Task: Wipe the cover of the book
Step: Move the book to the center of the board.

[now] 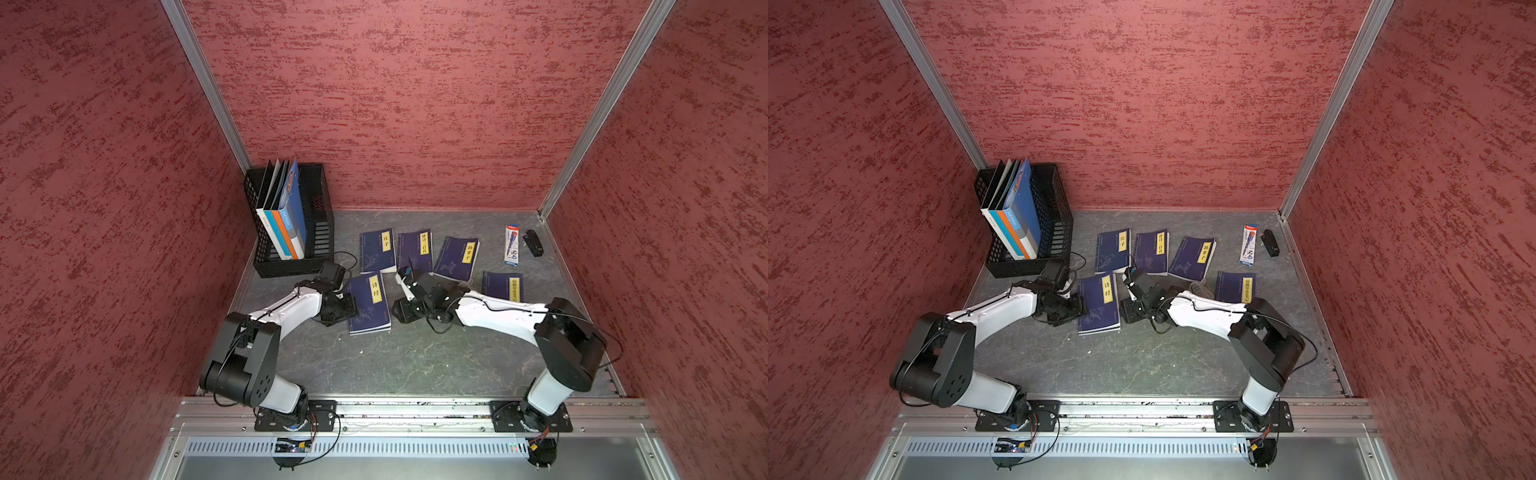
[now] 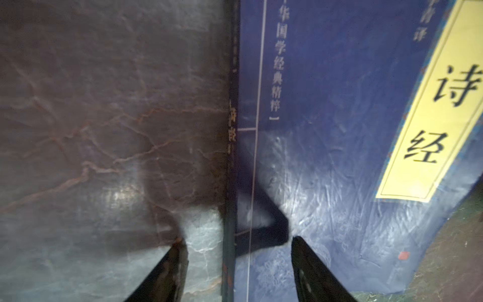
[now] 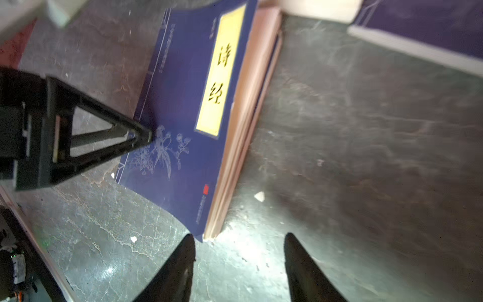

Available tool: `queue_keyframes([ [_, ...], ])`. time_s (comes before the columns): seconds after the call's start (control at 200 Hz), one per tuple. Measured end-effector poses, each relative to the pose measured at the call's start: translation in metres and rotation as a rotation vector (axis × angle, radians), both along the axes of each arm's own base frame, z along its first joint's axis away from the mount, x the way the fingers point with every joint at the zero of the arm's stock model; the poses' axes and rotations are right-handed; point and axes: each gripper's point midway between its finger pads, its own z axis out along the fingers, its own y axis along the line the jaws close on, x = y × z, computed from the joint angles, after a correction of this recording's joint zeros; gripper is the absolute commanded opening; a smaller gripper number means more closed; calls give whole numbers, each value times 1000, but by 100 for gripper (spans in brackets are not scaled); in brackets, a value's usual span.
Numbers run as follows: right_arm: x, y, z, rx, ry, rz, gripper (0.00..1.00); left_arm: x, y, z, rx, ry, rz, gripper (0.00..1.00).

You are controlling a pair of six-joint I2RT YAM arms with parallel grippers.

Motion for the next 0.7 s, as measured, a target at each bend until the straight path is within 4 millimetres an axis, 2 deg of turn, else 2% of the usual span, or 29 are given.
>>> queue_keyframes([
  [0.085,28,-36,19,-4,-45,-114,67,4,-4,10,7,-31,-21,72],
  [0.175,58,-90,33,-36,-94,-271,70,9,-12,26,5,-79,-52,78],
  [0.255,77,-143,33,-66,-106,-409,70,12,-20,38,-6,-119,-81,85],
  [0.326,87,-195,25,-99,-94,-536,72,13,-26,46,-17,-150,-105,87],
  [0.396,89,-243,13,-139,-73,-656,75,14,-31,53,-26,-173,-125,87],
  [0.456,86,-275,3,-174,-52,-735,78,16,-34,58,-34,-189,-139,88],
  [0.546,76,-306,-13,-203,-12,-812,79,19,-38,63,-47,-205,-156,88],
  [0.701,54,-348,-40,-228,60,-920,80,23,-42,68,-58,-221,-178,88],
])
